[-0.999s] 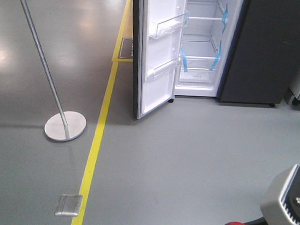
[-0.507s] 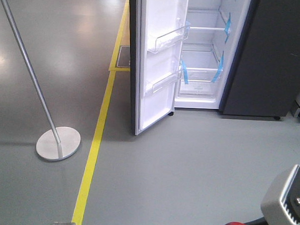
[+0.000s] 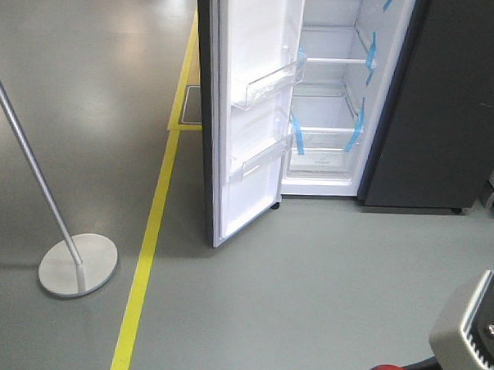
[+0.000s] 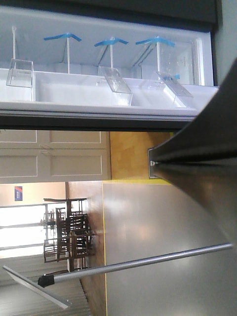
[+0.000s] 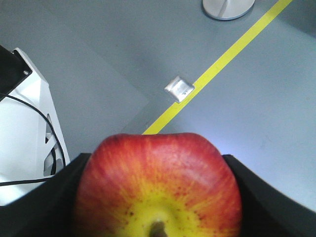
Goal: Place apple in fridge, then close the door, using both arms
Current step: 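Drive toward the open white refrigerator carrying the apple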
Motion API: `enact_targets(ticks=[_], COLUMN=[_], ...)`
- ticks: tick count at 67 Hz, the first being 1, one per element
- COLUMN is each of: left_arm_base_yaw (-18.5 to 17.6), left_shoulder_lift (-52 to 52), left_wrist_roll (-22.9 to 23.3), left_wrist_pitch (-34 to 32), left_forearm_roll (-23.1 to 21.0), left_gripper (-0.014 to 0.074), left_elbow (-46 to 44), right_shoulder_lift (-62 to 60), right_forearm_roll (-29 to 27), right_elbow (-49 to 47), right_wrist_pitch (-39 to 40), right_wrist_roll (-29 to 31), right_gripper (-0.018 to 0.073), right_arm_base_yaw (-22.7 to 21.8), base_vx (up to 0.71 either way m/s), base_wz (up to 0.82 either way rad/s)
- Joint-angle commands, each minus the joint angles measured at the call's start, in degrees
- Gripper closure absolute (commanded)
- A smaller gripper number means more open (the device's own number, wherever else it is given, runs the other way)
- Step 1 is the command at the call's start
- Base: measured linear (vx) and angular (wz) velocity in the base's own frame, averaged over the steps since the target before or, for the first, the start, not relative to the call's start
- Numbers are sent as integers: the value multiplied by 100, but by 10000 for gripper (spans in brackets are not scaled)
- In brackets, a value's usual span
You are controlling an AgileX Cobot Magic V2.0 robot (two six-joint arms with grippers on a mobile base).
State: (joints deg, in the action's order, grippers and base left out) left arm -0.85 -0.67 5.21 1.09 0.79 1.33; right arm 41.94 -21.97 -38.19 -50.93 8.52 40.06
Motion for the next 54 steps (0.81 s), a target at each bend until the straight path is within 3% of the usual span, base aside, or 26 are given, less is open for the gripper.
enact_targets(ticks=[1, 54], left_arm_base_yaw=[13, 13], left_shoulder_lift=[-71, -71], left_wrist_roll=[49, 49], left_wrist_pitch=[-432, -432], left_forearm_roll=[-19, -19], left_gripper=[603, 603], left_elbow=[-92, -92], right_shoulder_lift=[-20, -20], right_forearm_roll=[-123, -123], right_elbow=[-156, -156], right_wrist_pitch=[335, 335], right_wrist_roll=[35, 35], right_gripper=[400, 400], right_arm_base_yaw=[-6, -6], base_vx=[22, 19], base_wz=[-5, -2])
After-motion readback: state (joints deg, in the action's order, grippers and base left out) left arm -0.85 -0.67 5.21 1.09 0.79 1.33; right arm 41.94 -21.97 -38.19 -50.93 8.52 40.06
